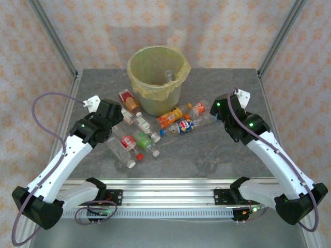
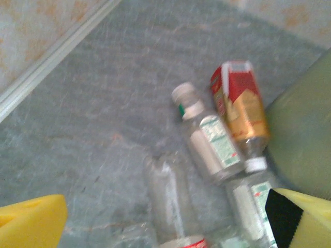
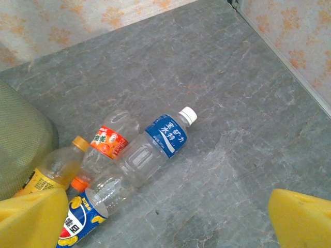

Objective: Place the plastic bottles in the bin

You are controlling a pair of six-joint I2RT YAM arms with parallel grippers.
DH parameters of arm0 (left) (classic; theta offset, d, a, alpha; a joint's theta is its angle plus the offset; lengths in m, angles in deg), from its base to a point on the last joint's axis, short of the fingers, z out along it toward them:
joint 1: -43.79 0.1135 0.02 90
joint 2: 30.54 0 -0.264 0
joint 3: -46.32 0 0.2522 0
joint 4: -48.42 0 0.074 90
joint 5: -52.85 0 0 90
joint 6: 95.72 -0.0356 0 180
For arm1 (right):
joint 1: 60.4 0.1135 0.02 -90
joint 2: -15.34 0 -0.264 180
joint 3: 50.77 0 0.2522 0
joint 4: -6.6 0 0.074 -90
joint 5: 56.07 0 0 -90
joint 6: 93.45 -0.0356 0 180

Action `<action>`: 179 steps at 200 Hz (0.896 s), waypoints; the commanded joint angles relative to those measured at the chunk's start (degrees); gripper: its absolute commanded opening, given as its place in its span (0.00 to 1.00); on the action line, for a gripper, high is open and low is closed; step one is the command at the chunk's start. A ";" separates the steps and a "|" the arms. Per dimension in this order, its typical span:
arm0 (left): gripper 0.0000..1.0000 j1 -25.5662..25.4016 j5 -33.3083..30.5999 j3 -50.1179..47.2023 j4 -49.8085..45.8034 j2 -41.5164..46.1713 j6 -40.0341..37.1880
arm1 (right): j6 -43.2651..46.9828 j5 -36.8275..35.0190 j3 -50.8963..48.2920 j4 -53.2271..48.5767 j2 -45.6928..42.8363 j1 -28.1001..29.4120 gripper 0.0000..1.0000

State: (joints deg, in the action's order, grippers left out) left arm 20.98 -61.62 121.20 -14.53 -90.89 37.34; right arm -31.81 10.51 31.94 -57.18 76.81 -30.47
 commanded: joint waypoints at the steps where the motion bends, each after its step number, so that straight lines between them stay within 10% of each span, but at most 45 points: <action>1: 1.00 0.57 1.82 -2.11 -4.32 1.37 3.14 | -1.78 -2.86 -1.13 -1.66 -0.39 -0.23 0.99; 179: 1.00 0.57 15.55 -10.63 -7.60 -5.61 11.87 | -2.43 -3.02 -3.56 -0.69 2.15 -0.31 0.99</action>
State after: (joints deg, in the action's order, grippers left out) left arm 20.98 -48.94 112.46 -19.01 -96.58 45.06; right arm -33.47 9.25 29.01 -57.29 78.65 -30.47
